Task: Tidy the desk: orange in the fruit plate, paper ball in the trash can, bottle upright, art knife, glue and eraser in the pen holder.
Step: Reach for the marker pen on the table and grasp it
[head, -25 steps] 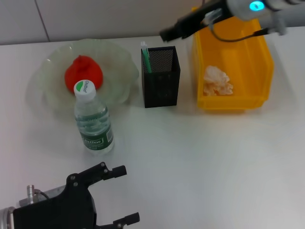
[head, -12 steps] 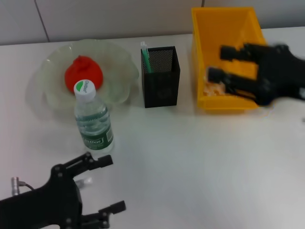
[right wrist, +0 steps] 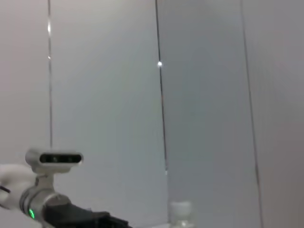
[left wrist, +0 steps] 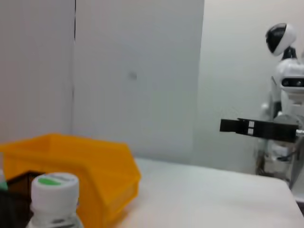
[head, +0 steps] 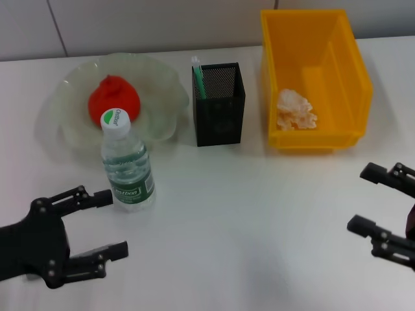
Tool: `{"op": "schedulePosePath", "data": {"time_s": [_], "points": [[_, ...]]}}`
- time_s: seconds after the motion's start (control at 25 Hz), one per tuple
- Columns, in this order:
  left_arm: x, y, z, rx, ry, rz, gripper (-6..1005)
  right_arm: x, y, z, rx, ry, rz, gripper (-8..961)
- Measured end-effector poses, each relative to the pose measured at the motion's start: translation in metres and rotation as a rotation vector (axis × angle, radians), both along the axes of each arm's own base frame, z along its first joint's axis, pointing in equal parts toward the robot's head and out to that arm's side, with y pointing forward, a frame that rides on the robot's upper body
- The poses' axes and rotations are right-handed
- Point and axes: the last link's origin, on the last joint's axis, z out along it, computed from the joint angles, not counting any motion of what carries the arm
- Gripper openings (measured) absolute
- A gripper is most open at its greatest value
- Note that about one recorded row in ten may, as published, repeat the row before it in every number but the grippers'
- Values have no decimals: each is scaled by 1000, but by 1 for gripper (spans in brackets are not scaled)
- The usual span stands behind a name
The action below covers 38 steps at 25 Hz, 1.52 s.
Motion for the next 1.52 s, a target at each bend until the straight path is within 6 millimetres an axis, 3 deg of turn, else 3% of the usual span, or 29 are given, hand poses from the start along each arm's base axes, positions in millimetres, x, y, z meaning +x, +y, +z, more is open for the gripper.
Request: {"op": "schedulePosePath", "data": {"time_s": [0.24,0.36,0.4,0.52,0.8,1.48,1.52], "points": [[13,11,2,-85,116,36,812,6,5,-13,-60,-25,-8,787],[18,17,2,-98,201,53,812,4,12,-19,-79,-38,-5,787],[27,24,10,-111,297,95,812,4,15,-21,-90,-43,-7,786],[29,27,16,-110,339,122,812,3,24,-31,-134,-64,-20,786],[33,29,26,-47,507,130,812,2,29,-35,-143,-66,-29,787],[50,31,2,-122,777,152,801,10,38,-41,-130,-92,-108,787],[59,29,-7,-137,844,152,800,11,40,-42,-131,-94,-114,787]]}}
